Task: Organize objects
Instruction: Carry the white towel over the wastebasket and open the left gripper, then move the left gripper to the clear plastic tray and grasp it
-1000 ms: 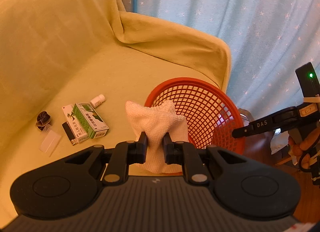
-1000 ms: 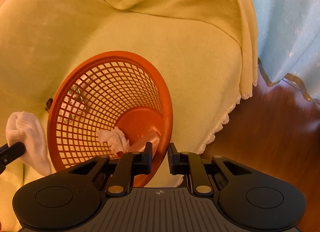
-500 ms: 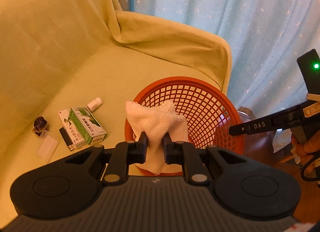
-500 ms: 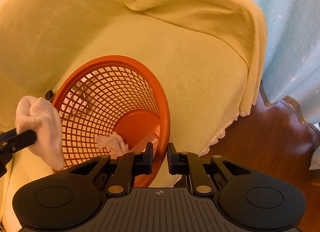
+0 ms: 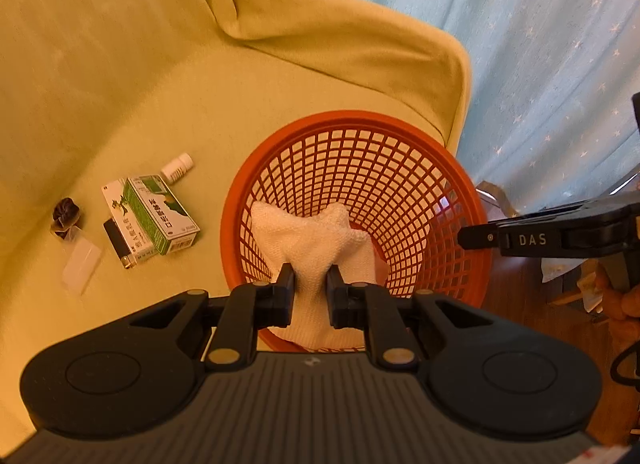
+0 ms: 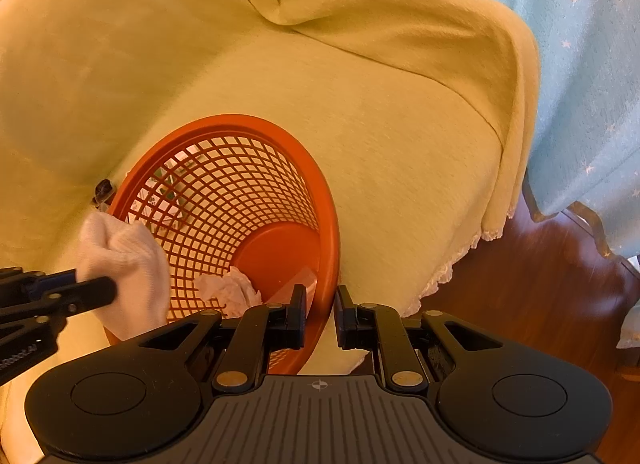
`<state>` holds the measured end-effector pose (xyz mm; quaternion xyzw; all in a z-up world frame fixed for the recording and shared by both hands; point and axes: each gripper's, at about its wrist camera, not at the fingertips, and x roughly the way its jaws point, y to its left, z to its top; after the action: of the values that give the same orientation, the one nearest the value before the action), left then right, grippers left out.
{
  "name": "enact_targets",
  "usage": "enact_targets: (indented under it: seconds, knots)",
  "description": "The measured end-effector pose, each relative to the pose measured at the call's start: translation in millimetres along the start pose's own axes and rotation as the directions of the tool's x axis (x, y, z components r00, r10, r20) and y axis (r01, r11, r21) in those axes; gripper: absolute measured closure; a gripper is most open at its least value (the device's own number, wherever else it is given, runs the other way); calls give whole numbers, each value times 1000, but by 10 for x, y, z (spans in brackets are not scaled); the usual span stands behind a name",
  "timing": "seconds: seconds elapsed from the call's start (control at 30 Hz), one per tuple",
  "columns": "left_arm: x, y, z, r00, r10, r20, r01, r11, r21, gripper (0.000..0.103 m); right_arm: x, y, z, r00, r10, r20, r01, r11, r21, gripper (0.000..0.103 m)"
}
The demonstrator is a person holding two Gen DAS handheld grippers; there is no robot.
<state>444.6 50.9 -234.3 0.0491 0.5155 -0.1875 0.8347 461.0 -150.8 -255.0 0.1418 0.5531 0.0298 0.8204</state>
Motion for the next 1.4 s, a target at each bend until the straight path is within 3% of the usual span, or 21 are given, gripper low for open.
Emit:
enact_targets:
  seconds: [0.13, 0.33, 0.63, 0.9, 0.97, 1.17, 1.3, 1.4]
  knots:
    - [34, -6, 35, 1000, -11, -13, 11, 1000, -19, 103, -9, 17, 3, 1000, 1, 3, -1, 1000, -2, 92]
    - [79, -29, 86, 1000, -5, -14, 5, 1000, -15, 103, -10, 35, 11, 1000, 1, 6, -1, 1000, -10, 92]
    - [46, 58, 112, 1000, 7, -16, -8, 999, -32, 97, -12, 58, 7, 1000, -7, 2, 7, 1000, -8, 92]
    - [-188, 218, 127, 997, 68, 25, -67, 997, -34, 78, -9, 30, 23, 1000, 0, -2, 0, 1000, 1, 92]
    - [-270, 336, 83, 994, 99, 39, -97, 994, -45, 72, -5, 29, 16, 1000, -1, 0, 1, 1000, -1, 92]
    - [-214, 1037, -179, 978, 206, 16, -204, 975, -93, 70, 7, 40, -4, 1000, -23, 7, 23, 1000, 13, 92]
    - [76, 1600, -301, 969, 247, -7, -247, 969, -27, 69, 5, 68, -29, 999, -44, 28, 43, 999, 31, 92]
    - [361, 1988, -325, 967, 254, -24, -253, 967, 36, 63, -11, 84, -44, 997, -54, 45, 52, 997, 49, 92]
